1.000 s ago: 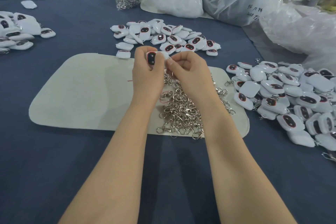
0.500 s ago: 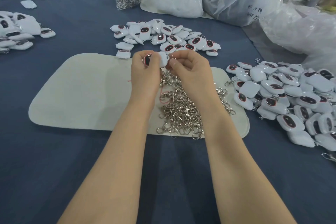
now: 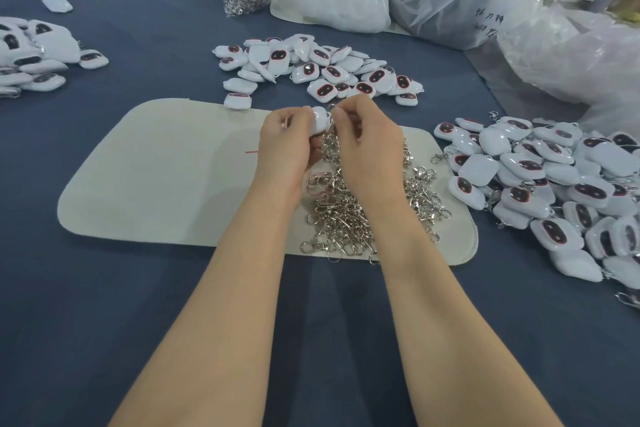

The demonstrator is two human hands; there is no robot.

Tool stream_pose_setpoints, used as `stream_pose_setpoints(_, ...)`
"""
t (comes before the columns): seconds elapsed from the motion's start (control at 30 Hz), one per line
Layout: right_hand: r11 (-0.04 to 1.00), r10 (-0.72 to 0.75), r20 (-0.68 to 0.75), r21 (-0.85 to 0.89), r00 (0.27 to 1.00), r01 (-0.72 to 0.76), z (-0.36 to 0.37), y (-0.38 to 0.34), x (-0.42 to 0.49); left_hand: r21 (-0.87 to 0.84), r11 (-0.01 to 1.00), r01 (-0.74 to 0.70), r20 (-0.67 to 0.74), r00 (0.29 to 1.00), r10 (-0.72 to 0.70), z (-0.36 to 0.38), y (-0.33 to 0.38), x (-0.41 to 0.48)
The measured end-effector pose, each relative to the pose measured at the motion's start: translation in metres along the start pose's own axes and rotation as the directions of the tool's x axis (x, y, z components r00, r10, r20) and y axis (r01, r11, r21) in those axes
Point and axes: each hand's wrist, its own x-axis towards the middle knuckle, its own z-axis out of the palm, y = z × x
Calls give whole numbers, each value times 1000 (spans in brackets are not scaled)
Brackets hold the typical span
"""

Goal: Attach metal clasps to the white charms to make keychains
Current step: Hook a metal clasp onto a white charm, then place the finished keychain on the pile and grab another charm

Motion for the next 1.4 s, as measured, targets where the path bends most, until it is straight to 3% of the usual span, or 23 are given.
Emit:
stream_pose_setpoints(0.07, 994, -10, 68, -110, 998, 17, -1, 3, 1, 290, 928, -236, -42, 965, 259, 0, -4, -1)
stream_pose_setpoints(0.13, 982, -8, 123, -186, 992, 31, -2, 6, 3, 444, 812, -379, 21, 910, 413, -1, -6, -4)
stream_pose_setpoints(0.23, 971, 12, 169, -238, 985, 30, -2, 9, 2, 534, 708, -463, 103, 866, 489, -3, -9, -3)
stream_pose_setpoints(0.37, 965, 150, 168, -241, 974, -107, -2, 12, 2, 591, 656, -470, 164, 866, 472, -2, -10, -2)
stream_pose_setpoints(0.5, 969, 239, 220, 7, 946, -247, -6, 7, 5, 565, 727, -391, 160, 916, 368, -3, -10, 1)
stream_pose_setpoints(0.6, 974, 218, 306, -9, 927, -226, -13, 7, 8, 498, 800, -336, 168, 942, 292, -1, -10, -1)
stream_pose_setpoints(0.73, 953, 281, 373, -1, 884, -303, -31, 12, 10, 427, 862, -273, 105, 962, 252, 0, -12, -1)
stream_pose_setpoints(0.83, 931, 358, 333, -55, 873, -361, -35, 13, 10, 358, 909, -213, 22, 975, 220, -1, -12, -1)
stream_pose_setpoints(0.9, 897, 410, 202, 89, 890, -433, -31, 12, 10, 268, 950, -158, -10, 986, 167, -1, -11, -1)
stream_pose_setpoints(0.97, 767, 513, -44, 470, 857, -436, -36, 10, 14, 262, 954, -144, -51, 985, 163, -1, -10, 1)
stream_pose_setpoints(1.03, 422, 641, -147, 887, 753, -186, -50, 12, 20, 247, 960, -132, -94, 983, 159, -2, -11, 3)
stream_pose_setpoints(1.07, 292, 671, -156, 954, 725, -65, -56, 16, 21, 236, 965, -119, -110, 983, 148, -2, -10, 4)
stream_pose_setpoints(1.1, 244, 691, -152, 969, 707, -30, -58, 20, 21, 229, 967, -109, -122, 983, 139, -2, -10, 4)
stream_pose_setpoints(1.17, 312, 714, -151, 943, 684, -118, -53, 22, 20, 231, 969, -91, -137, 983, 125, -1, -11, 4)
stream_pose_setpoints(1.23, 478, 686, -174, 839, 706, -258, -41, 16, 18, 223, 972, -74, -152, 982, 110, 0, -10, 4)
stream_pose_setpoints(1.3, 667, 603, -186, 650, 776, -363, -30, 10, 14, 209, 975, -72, -193, 975, 114, -2, -10, 4)
stream_pose_setpoints(1.4, 880, 434, -108, 265, 894, -395, -12, 4, 11, 106, 989, -100, -310, 942, 128, -7, -10, 7)
